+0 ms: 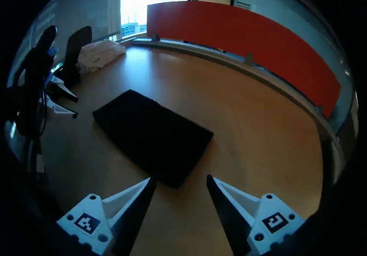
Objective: Fold towel
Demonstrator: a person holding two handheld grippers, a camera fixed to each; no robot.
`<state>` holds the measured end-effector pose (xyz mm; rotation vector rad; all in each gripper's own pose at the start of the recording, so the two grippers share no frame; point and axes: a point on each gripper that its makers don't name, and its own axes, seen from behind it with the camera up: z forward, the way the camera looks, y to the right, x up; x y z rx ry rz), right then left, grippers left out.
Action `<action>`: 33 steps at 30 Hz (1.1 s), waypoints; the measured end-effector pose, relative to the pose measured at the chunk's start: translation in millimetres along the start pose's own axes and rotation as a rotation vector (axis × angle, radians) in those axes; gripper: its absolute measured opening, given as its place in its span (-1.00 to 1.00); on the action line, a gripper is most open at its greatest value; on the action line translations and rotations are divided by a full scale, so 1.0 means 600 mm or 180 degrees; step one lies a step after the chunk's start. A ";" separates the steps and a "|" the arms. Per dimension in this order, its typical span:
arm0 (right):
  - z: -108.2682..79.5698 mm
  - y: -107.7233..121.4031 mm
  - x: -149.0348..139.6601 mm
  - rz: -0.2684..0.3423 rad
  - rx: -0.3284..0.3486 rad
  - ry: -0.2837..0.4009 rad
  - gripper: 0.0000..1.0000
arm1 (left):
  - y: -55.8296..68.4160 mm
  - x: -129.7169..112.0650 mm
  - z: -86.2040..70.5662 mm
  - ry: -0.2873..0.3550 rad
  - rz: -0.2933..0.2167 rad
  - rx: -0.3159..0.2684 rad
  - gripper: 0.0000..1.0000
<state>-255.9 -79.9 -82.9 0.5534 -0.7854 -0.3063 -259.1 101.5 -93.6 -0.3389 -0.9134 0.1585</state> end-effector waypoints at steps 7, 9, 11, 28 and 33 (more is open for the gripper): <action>0.013 -0.002 0.003 -0.0170 0.0116 -0.0041 0.70 | -0.007 -0.030 -0.040 0.0042 -0.0181 0.0087 0.82; 0.018 -0.005 0.004 -0.0217 0.0151 -0.0053 0.70 | -0.011 -0.042 -0.053 0.0053 -0.0249 0.0125 0.82; 0.023 -0.008 0.007 -0.0258 0.0181 -0.0061 0.69 | -0.014 -0.054 -0.065 0.0055 -0.0316 0.0159 0.82; 0.049 -0.022 0.011 -0.0496 0.0348 -0.0165 0.69 | -0.030 -0.100 -0.115 0.0074 -0.0609 0.0333 0.82; 0.055 -0.021 -0.009 -0.0561 0.0402 -0.0259 0.67 | -0.033 -0.110 -0.126 0.0071 -0.0669 0.0371 0.82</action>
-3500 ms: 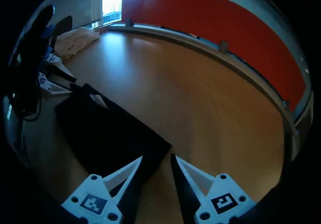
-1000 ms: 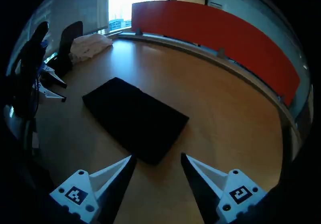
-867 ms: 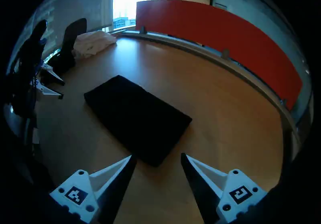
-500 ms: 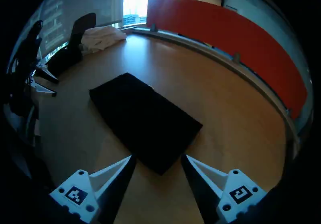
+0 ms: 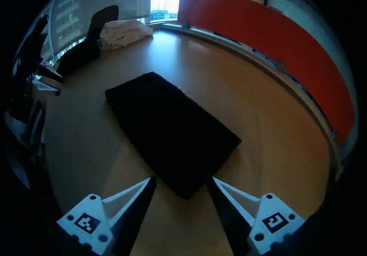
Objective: Fold towel
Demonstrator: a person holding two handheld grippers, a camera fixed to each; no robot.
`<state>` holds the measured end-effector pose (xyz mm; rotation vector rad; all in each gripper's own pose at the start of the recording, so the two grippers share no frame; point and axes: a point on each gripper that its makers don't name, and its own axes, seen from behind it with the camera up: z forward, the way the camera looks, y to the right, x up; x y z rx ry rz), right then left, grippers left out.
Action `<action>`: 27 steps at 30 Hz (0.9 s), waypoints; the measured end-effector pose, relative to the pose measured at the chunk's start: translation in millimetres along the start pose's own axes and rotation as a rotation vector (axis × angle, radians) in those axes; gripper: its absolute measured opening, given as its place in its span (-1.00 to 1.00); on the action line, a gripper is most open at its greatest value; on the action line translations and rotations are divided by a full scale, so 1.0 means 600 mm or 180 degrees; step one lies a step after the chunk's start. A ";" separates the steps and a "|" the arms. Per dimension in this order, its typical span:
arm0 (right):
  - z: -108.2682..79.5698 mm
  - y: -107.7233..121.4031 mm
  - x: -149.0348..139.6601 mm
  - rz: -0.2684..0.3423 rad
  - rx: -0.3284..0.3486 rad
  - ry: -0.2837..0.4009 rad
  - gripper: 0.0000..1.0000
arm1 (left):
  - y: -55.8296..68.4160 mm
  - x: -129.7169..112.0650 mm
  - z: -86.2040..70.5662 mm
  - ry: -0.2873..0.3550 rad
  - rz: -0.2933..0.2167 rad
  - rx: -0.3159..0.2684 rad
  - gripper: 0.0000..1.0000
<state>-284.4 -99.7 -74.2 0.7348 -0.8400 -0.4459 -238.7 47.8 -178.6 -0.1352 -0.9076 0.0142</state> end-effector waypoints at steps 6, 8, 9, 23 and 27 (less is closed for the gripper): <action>0.007 0.006 -0.027 -0.0026 0.0042 -0.0103 0.54 | -0.010 -0.011 -0.013 -0.0011 -0.0047 0.0049 0.83; 0.009 0.008 -0.033 -0.0020 0.0054 -0.0132 0.47 | -0.011 -0.013 -0.016 -0.0010 -0.0057 0.0057 0.83; 0.009 0.009 -0.036 -0.0019 0.0064 -0.0146 0.44 | -0.012 -0.014 -0.018 -0.0010 -0.0062 0.0062 0.82; 0.011 0.015 -0.051 -0.0005 0.0173 -0.0246 -0.35 | -0.008 -0.018 -0.026 -0.0015 -0.0100 0.0060 0.82; 0.009 0.019 -0.054 0.0008 0.0151 -0.0268 -0.35 | -0.004 -0.021 -0.026 -0.0022 -0.0120 0.0052 0.82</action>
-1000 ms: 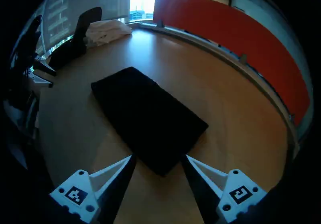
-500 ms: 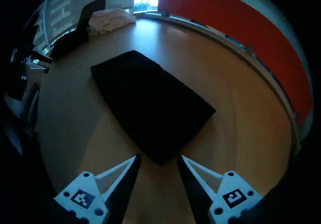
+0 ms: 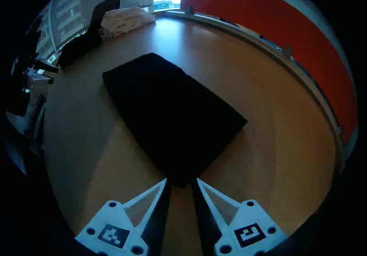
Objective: Fold towel
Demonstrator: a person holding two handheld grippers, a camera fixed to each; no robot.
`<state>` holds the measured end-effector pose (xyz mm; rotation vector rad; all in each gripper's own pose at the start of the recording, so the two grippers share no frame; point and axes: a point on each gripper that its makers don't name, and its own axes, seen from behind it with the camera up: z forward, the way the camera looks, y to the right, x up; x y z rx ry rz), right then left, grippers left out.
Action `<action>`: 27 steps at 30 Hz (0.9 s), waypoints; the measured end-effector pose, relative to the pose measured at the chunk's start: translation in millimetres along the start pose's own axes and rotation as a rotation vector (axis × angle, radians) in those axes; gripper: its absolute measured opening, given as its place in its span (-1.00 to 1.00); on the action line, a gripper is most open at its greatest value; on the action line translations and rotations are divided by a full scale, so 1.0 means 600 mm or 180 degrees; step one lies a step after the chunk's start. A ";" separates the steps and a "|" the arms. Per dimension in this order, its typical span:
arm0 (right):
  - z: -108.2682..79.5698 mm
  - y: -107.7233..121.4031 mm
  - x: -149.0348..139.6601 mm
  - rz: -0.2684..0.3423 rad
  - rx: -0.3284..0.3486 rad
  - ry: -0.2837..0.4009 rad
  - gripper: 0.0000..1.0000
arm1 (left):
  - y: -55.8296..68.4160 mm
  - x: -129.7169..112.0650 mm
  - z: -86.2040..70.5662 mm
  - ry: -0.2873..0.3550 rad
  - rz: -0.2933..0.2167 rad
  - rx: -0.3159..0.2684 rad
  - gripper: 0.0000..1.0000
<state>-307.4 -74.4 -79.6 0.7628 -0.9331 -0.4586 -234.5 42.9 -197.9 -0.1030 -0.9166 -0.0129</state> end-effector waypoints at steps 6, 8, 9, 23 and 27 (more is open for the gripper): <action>-0.002 0.002 -0.004 0.0007 -0.0005 -0.0009 -0.35 | 0.000 -0.004 -0.001 -0.0005 0.0001 0.0007 0.82; -0.001 0.002 -0.006 0.0008 0.0003 -0.0024 -0.35 | 0.000 -0.005 -0.001 -0.0009 0.0000 0.0009 0.82; -0.001 0.002 -0.007 0.0004 0.0006 -0.0028 -0.35 | 0.000 -0.005 -0.001 -0.0009 0.0000 0.0010 0.82; 0.001 0.002 -0.009 -0.0028 0.0026 -0.0035 -0.86 | -0.001 -0.004 -0.002 0.0006 0.0001 0.0022 0.82; -0.002 0.004 -0.002 -0.0026 -0.0001 0.0002 -0.92 | -0.001 -0.003 -0.003 0.0014 -0.0005 0.0025 0.82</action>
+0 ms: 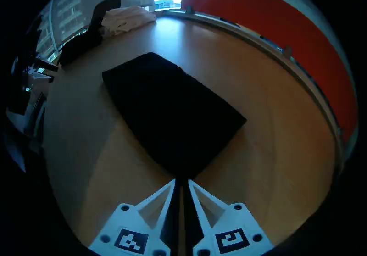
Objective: Fold towel
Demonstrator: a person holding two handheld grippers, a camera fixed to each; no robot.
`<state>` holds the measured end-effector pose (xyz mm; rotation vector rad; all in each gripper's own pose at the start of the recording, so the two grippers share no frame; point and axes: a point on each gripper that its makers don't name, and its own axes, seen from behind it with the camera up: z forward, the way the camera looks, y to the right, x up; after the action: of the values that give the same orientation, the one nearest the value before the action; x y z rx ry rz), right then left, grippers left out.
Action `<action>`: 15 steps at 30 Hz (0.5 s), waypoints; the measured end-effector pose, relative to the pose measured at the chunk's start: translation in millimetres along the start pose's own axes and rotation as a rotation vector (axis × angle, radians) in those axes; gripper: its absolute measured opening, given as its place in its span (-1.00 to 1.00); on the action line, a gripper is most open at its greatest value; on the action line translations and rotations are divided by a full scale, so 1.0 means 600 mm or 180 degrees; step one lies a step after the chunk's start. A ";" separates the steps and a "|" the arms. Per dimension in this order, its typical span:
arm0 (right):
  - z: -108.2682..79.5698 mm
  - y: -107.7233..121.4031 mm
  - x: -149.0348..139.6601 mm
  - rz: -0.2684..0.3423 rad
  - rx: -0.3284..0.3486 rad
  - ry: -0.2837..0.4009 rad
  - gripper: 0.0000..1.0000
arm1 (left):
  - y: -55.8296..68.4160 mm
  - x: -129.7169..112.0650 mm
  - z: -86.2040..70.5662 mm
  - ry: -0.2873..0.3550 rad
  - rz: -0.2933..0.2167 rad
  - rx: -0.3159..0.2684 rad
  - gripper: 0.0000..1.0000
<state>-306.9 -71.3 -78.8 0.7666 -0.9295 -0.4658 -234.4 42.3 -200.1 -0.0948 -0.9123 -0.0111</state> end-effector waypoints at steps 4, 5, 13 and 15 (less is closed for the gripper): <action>-0.006 0.003 0.013 0.0007 -0.0033 0.0054 -0.93 | 0.003 0.002 0.000 0.0010 -0.0021 -0.0023 0.83; -0.008 0.004 0.017 0.0008 -0.0043 0.0069 -0.93 | 0.004 0.002 0.000 0.0013 -0.0028 -0.0031 0.83; -0.035 0.014 0.054 -0.0020 -0.0130 0.0206 -0.93 | 0.006 0.010 -0.002 0.0047 -0.0075 -0.0065 0.82; -0.042 0.018 0.063 -0.0033 -0.0154 0.0236 -0.93 | 0.006 0.012 -0.002 0.0053 -0.0089 -0.0074 0.83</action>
<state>-265.1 -79.5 -59.8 0.7403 -0.8429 -0.4642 -229.0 45.9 -195.6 -0.1033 -0.8968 -0.0485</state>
